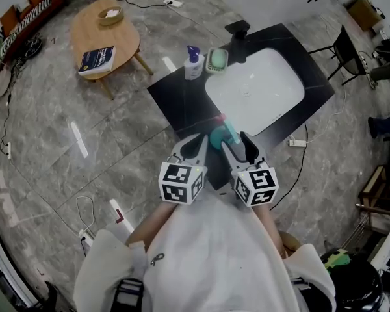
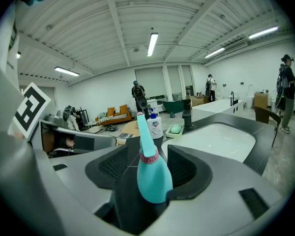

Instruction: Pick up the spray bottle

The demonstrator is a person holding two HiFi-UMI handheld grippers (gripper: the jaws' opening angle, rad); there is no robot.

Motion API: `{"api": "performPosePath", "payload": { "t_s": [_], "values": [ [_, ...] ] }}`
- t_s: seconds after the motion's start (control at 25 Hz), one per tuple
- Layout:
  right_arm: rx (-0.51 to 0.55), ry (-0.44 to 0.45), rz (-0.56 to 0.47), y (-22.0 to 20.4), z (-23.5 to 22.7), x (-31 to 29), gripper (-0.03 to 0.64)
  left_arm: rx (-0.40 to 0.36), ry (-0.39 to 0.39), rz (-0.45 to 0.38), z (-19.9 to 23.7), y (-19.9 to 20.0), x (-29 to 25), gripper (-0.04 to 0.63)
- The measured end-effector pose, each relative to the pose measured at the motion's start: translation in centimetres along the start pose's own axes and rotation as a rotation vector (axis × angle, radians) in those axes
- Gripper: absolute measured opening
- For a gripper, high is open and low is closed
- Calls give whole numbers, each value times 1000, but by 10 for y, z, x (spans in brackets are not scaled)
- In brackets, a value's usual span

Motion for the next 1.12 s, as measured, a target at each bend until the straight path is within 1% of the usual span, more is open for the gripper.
{"api": "performPosePath", "payload": {
  "t_s": [0.12, 0.28, 0.44, 0.56, 0.72, 0.88, 0.96, 1.0, 1.04, 1.12],
  "values": [
    [15, 11, 4, 1, 4, -12, 247, -2, 8, 6, 9, 2, 1, 29],
    [39, -5, -4, 5, 4, -26, 250, 3, 19, 13, 20, 4, 3, 29],
    [55, -6, 10, 3, 8, -37, 250, 14, 25, 27, 31, 3, 4, 29],
    [64, -7, 20, 0, 11, -44, 250, 18, 22, 37, 36, 3, 3, 29],
    [72, -31, 4, 0, 12, -48, 250, 16, 15, 42, 39, 4, 2, 29],
    [94, -30, 10, -3, 15, -52, 247, 19, 18, 45, 44, 4, 2, 29],
    [98, -46, 7, -3, 14, -53, 219, 20, 20, 44, 45, 4, 2, 29],
    [100, -54, 5, -2, 13, -54, 191, 22, 22, 43, 46, 5, 3, 29],
    [100, -59, 4, -2, 13, -54, 179, 23, 23, 42, 46, 5, 3, 29],
    [101, -62, 3, -2, 13, -55, 178, 25, 25, 41, 48, 4, 4, 29]
  ]
}}
Point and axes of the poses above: the fingertips, and each gripper's own axes: x backward along the fingers, z to its left, y out of its top, the point moved 4 cm from there along x, backward along the fingers, and after that the axes turned 15 degrees about -y, right-handed, at the moved point
